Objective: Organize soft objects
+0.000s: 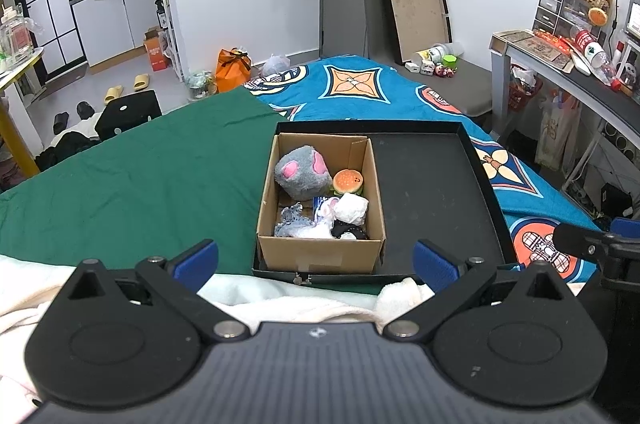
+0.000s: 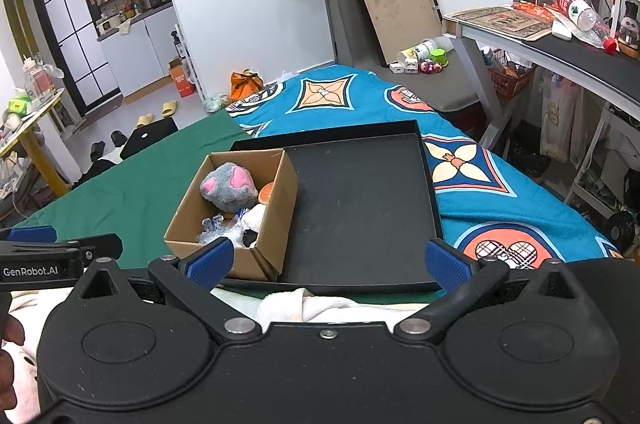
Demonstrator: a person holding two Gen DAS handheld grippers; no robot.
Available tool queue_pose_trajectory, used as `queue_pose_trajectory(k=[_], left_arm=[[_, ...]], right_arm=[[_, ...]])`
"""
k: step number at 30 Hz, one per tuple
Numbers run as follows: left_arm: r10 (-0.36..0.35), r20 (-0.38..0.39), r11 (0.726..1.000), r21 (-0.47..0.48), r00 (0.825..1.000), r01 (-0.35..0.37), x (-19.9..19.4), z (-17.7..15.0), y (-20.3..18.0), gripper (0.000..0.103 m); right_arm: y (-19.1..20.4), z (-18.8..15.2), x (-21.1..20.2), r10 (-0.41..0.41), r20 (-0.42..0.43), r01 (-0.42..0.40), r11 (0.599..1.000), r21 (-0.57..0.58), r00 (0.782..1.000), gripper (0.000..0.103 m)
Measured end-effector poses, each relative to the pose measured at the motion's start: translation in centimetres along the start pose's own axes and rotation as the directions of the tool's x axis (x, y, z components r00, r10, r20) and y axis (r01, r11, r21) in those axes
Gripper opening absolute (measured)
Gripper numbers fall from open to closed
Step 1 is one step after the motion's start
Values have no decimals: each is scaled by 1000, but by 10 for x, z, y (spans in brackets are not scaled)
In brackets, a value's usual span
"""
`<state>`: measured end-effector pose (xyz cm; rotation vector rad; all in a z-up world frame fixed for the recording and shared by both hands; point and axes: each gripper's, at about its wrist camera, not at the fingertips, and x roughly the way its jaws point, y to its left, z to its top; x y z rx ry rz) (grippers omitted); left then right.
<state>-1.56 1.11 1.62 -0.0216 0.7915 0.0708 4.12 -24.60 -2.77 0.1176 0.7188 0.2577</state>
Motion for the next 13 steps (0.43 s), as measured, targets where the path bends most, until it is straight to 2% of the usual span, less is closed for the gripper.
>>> queue_pose_trajectory(k=[10, 13], left_arm=[[18, 25, 999, 36, 1000, -18, 0, -2, -7, 103], [1, 19, 999, 33, 1000, -2, 3, -2, -8, 103]], right_arm=[[-1, -1, 3, 9, -10, -9, 1000, 1, 1000, 103], [-2, -1, 5, 12, -15, -12, 1000, 5, 1000, 103]])
